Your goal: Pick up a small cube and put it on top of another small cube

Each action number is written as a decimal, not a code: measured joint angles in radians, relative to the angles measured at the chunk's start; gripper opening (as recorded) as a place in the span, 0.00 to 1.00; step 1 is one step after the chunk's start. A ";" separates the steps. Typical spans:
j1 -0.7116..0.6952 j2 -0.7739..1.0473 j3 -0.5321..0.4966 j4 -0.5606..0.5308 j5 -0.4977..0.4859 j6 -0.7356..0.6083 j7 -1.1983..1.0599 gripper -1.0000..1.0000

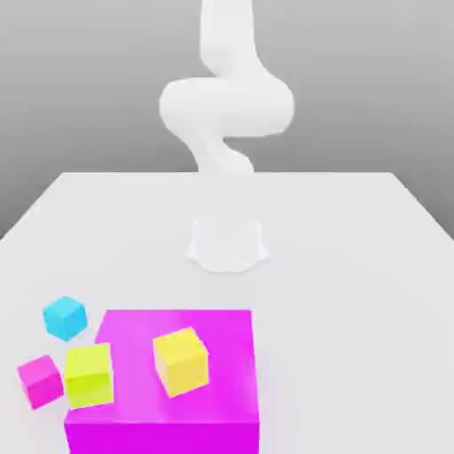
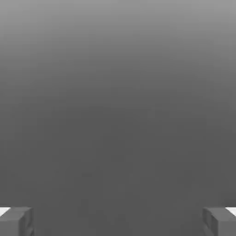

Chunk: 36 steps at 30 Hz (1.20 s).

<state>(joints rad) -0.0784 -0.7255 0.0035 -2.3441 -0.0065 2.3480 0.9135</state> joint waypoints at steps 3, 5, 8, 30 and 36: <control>-0.096 0.093 0.002 -0.055 -0.009 0.059 0.143 0.50; -0.157 0.153 0.002 -0.090 -0.015 0.098 0.234 0.50; -0.244 0.242 -0.003 -0.143 -0.025 0.155 0.371 0.50; -0.678 0.920 -0.086 -0.427 0.101 0.617 1.051 0.50; -0.714 1.015 -0.044 -0.410 0.124 0.696 1.034 0.00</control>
<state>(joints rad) -0.7922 0.2897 -0.0410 -2.7543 0.1171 3.0441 1.9474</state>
